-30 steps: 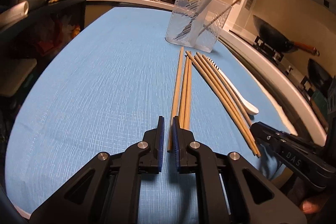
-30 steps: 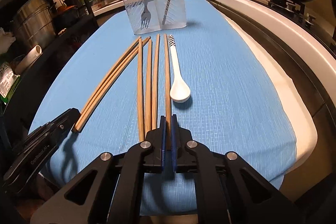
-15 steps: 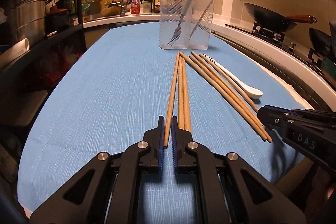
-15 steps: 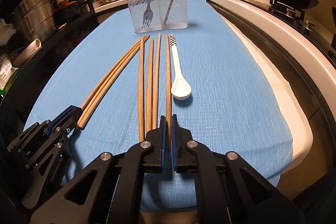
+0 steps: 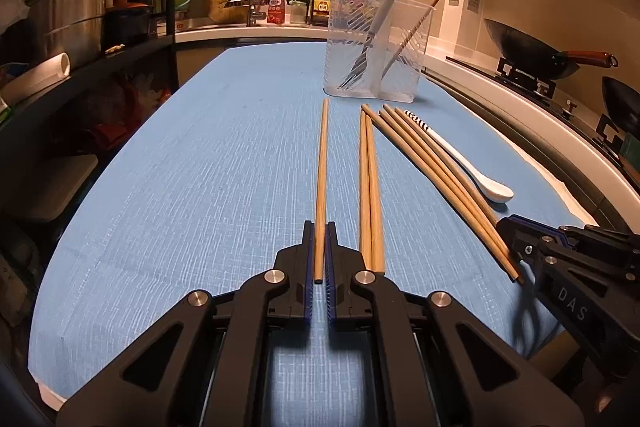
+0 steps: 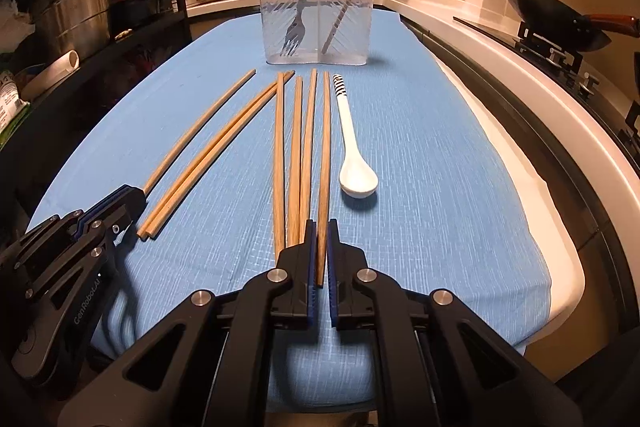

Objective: Organize utensils
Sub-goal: 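Close the left tool on one wooden chopstick while the right tool grasps another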

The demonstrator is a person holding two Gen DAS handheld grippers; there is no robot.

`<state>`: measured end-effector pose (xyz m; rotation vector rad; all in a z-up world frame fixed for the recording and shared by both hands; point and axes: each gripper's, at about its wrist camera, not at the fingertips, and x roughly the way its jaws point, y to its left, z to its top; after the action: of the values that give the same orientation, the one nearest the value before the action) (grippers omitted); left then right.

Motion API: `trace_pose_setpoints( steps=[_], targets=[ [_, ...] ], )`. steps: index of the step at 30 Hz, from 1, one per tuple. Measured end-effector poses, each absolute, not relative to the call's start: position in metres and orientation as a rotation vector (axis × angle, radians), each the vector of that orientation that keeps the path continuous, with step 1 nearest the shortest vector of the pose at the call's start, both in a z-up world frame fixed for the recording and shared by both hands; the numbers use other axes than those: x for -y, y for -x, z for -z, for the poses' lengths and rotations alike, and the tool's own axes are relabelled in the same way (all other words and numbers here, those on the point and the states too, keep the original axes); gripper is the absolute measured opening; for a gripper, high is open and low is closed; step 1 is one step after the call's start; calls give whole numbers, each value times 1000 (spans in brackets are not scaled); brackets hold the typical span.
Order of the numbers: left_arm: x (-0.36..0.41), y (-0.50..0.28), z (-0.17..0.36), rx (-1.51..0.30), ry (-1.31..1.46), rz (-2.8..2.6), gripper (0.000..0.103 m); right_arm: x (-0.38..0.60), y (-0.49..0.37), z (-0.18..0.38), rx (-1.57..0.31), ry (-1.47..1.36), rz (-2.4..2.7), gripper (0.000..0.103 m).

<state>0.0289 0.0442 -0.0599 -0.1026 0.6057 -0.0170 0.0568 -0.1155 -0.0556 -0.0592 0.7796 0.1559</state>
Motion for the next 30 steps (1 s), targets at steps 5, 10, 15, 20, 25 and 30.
trace_pose_setpoints(
  steps=[5,10,15,20,25,30],
  targets=[
    [-45,-29,60,-606,100,18,5,114,-55,56,-771,63,-150,6],
    [-45,-30,60,-611,115,21,5,112,-55,56,-764,80,-148,5],
    [-45,-30,61,-614,119,23,5,112,-56,55,-760,89,-146,5],
    [-45,-31,61,-617,125,24,5,112,-56,55,-759,92,-146,5],
    [-44,-30,62,-621,128,25,5,111,-57,55,-761,89,-146,5],
    [-43,-30,62,-623,120,22,5,112,-57,55,-760,91,-147,5]
  ],
)
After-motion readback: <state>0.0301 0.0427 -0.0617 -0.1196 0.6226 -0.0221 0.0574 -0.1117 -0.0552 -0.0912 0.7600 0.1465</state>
